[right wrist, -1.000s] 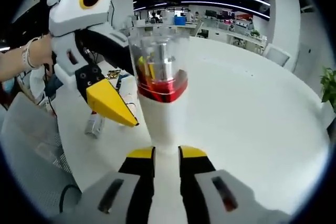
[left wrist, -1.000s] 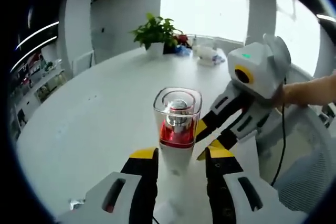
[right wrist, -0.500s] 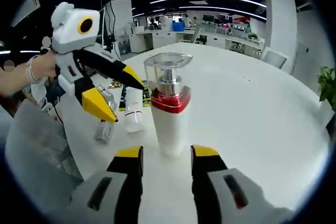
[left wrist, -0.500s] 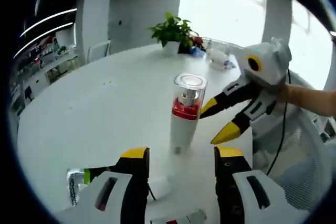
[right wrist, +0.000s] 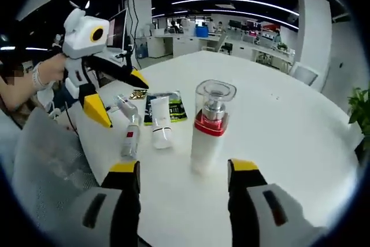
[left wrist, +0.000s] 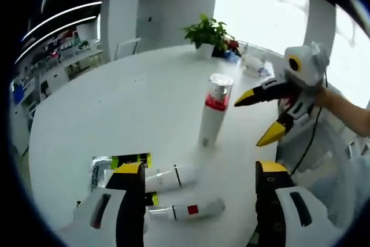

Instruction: Arrange the skincare products in the storage area until every visible bottle or jar stands upright without overlapping.

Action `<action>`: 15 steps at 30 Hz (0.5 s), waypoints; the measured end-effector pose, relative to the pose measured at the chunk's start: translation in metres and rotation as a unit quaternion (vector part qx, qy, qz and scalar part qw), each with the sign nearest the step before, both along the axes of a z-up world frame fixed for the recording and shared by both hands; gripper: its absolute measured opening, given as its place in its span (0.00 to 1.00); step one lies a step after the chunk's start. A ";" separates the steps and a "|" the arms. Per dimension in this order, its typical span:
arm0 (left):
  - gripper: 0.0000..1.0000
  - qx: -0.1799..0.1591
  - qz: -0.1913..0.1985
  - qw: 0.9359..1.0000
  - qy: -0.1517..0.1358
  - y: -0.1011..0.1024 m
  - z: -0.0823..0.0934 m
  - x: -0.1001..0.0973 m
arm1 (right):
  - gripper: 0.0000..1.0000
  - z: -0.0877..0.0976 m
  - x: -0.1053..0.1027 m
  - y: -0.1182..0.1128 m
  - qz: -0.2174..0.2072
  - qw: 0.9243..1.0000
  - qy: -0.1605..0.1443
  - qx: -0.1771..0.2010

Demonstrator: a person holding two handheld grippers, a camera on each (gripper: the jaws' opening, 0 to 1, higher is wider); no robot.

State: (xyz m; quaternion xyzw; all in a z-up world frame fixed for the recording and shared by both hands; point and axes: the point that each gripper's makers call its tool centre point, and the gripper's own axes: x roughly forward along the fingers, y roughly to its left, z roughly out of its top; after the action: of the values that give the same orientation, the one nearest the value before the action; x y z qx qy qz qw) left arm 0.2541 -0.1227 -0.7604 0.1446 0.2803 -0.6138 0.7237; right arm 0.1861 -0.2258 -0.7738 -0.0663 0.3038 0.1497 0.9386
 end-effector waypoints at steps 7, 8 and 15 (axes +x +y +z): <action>0.86 0.002 0.009 1.000 0.003 0.027 0.007 -0.008 | 0.81 0.011 -0.011 0.008 -0.004 1.000 -0.004 0.003; 0.87 0.001 0.010 1.000 0.003 0.030 0.008 -0.008 | 0.83 0.012 -0.013 0.010 -0.003 1.000 -0.003 0.001; 0.96 0.002 0.012 1.000 -0.001 0.053 0.011 -0.012 | 0.94 0.020 -0.019 0.022 -0.004 1.000 -0.008 -0.004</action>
State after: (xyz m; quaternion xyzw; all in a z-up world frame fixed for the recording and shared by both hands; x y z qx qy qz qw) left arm 0.2420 -0.0702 -0.7491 0.1435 0.2823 -0.6041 0.7313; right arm 0.1669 -0.2034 -0.7543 -0.0699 0.2976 0.1445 0.9411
